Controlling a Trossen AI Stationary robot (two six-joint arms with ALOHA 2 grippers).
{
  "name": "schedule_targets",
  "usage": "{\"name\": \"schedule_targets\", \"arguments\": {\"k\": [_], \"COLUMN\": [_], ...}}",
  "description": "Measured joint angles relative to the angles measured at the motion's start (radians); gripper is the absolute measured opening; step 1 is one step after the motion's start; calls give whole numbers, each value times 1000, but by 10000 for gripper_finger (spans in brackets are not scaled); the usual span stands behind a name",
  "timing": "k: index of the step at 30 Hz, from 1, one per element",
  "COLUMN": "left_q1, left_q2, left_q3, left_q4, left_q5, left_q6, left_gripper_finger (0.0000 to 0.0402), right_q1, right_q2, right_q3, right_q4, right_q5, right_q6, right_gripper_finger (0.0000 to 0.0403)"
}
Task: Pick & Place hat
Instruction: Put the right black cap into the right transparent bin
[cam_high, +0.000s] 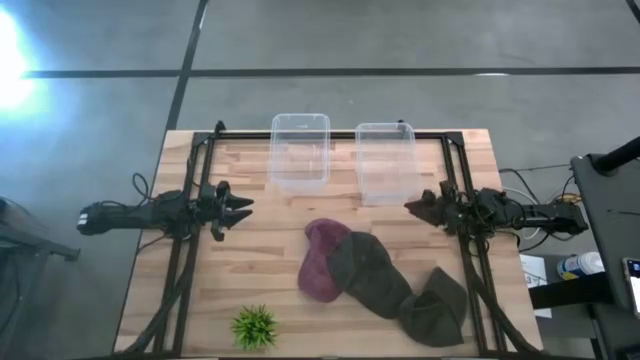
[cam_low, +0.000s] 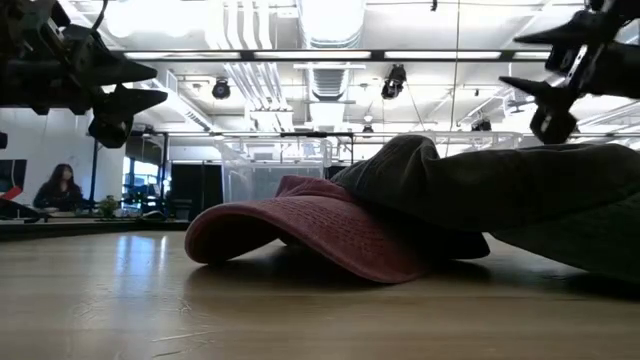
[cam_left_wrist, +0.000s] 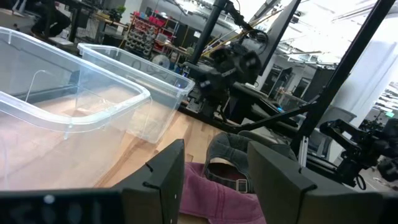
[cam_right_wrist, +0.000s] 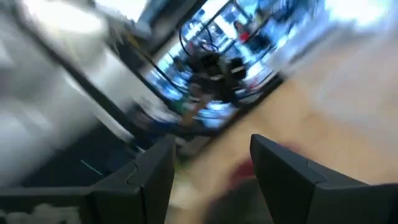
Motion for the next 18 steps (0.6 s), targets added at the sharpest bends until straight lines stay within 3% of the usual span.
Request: {"name": "schedule_targets", "arguments": {"k": [2,4,9,12,18], "left_q1": [0,0,0,0,0], "left_q2": [0,0,0,0,0], "left_q3": [0,0,0,0,0], "left_q4": [0,0,0,0,0], "left_q5": [0,0,0,0,0], "left_q6": [0,0,0,0,0], "left_gripper_finger": [169,169,169,169,169], "right_q1": [0,-1,-1,8,36], "right_q2": [1,3,15,28,157], "right_q3": [0,0,0,0,2], "right_q4": [3,5,16,40,357], "right_q5": [46,102,136,99,26], "right_q6": [157,205,141,222,272], "right_gripper_finger": [203,203,203,203,203]}}
